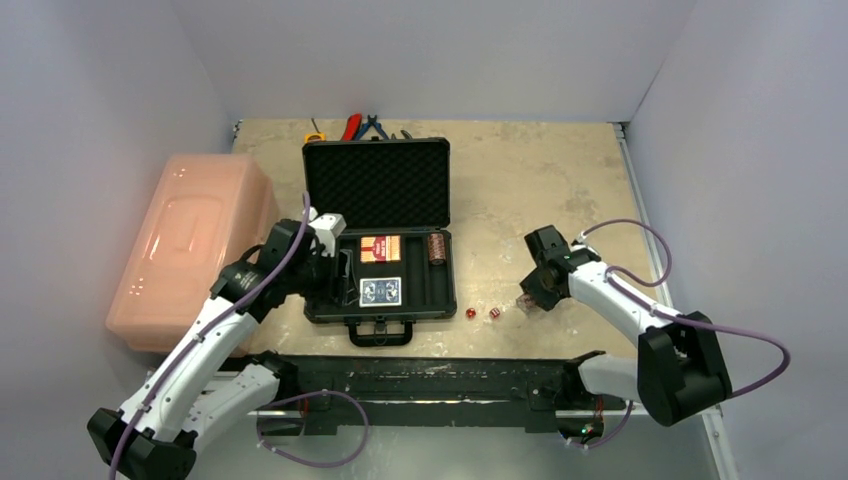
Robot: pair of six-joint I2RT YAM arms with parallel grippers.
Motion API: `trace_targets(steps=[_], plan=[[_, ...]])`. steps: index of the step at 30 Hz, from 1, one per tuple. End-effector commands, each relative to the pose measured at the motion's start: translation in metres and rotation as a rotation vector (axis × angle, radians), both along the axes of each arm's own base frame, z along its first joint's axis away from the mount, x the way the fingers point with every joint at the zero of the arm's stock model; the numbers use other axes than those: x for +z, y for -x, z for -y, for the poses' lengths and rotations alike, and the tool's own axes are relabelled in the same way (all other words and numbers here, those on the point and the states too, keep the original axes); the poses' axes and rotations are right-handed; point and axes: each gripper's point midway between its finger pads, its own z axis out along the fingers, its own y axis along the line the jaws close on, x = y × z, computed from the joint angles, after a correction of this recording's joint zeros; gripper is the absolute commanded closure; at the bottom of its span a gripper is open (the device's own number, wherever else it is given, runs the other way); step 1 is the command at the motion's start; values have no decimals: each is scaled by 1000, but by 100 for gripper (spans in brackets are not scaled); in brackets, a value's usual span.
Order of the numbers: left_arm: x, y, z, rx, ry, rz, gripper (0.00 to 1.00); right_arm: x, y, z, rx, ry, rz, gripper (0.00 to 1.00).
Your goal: Pack up texas hold em set
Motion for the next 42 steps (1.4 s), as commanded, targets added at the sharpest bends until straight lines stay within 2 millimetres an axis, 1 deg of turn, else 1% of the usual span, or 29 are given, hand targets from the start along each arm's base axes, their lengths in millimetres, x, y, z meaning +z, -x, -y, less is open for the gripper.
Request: trace_targets(steps=[1,4,6,12,15,19,24,29,32,34,38,41,42], plan=[[22,-11,12,-55,32,71,42,-1,-5,1,19,15,-6,73],[25,-15,13,-65,27,79,41,8,-12,3,36,40,12,84],[27,-16,14,-70,23,82,42,16,-18,6,50,63,29,90],[29,-17,12,-70,10,91,42,43,-36,12,131,139,83,100],[28,-14,7,-69,-9,90,42,57,-43,12,178,157,112,100],[27,-9,-3,-42,-30,115,42,76,-57,-1,293,132,167,100],[33,-4,-3,-14,5,129,42,98,-70,-7,421,161,201,100],[26,0,-4,19,36,130,42,121,-81,-14,519,176,247,100],[23,2,-5,34,46,131,42,130,-85,-25,584,148,275,100],[25,2,-7,43,48,143,42,134,-86,-33,626,123,294,100],[24,2,-9,53,44,149,42,145,-89,-54,723,47,351,100],[23,1,-10,61,40,155,42,149,-89,-68,772,-11,370,100],[23,1,-11,63,39,159,42,150,-90,-70,779,-14,372,100]])
